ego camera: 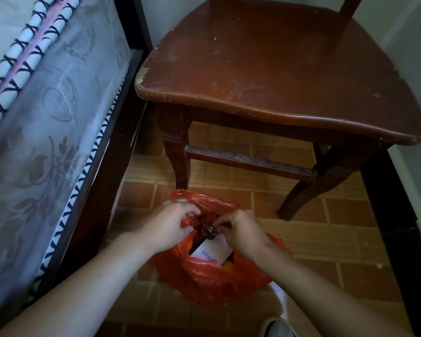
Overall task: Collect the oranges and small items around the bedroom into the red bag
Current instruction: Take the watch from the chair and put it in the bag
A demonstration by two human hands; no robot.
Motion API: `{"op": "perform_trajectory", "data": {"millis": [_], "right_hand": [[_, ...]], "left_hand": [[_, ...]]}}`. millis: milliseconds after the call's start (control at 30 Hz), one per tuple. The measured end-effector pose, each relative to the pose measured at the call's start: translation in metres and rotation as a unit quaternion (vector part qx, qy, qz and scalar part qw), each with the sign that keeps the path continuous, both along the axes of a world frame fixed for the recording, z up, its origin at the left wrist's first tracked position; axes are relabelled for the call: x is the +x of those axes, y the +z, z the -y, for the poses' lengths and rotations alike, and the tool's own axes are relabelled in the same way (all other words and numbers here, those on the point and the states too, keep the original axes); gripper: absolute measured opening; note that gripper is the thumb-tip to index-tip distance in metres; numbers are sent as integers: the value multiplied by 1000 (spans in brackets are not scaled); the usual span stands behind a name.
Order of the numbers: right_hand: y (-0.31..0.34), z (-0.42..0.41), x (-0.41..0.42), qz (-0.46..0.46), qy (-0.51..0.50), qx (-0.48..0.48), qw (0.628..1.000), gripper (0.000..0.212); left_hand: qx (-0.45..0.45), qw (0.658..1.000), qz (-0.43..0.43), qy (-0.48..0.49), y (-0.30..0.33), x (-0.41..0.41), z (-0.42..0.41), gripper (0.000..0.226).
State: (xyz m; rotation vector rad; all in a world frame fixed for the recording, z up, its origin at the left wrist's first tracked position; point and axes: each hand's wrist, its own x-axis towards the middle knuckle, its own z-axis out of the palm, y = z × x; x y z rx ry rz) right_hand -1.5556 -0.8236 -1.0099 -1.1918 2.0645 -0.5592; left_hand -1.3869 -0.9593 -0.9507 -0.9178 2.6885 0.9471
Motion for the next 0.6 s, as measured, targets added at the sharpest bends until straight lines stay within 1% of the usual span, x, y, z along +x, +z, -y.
{"op": "perform_trajectory", "data": {"millis": [67,167,300,433,500,600], "right_hand": [[-10,8,5,-31,35,6,999,30],[-24,19,10,-52,68,10,996,38],[-30,31,13,-41,106,28,993,31],[-34,33,13,-32,125,63,990,31],[-32,30,14,-56,117,54,990,35],[-28,19,9,-126,107,41,985,40]], "left_hand": [[-4,1000,1,4,2,3,1,44],[-7,1000,5,6,3,6,2,41],[-12,1000,9,7,5,10,3,39],[-17,1000,6,16,7,11,3,34],[-21,999,7,24,7,10,3,33],[-17,999,8,35,7,9,2,32]]}}
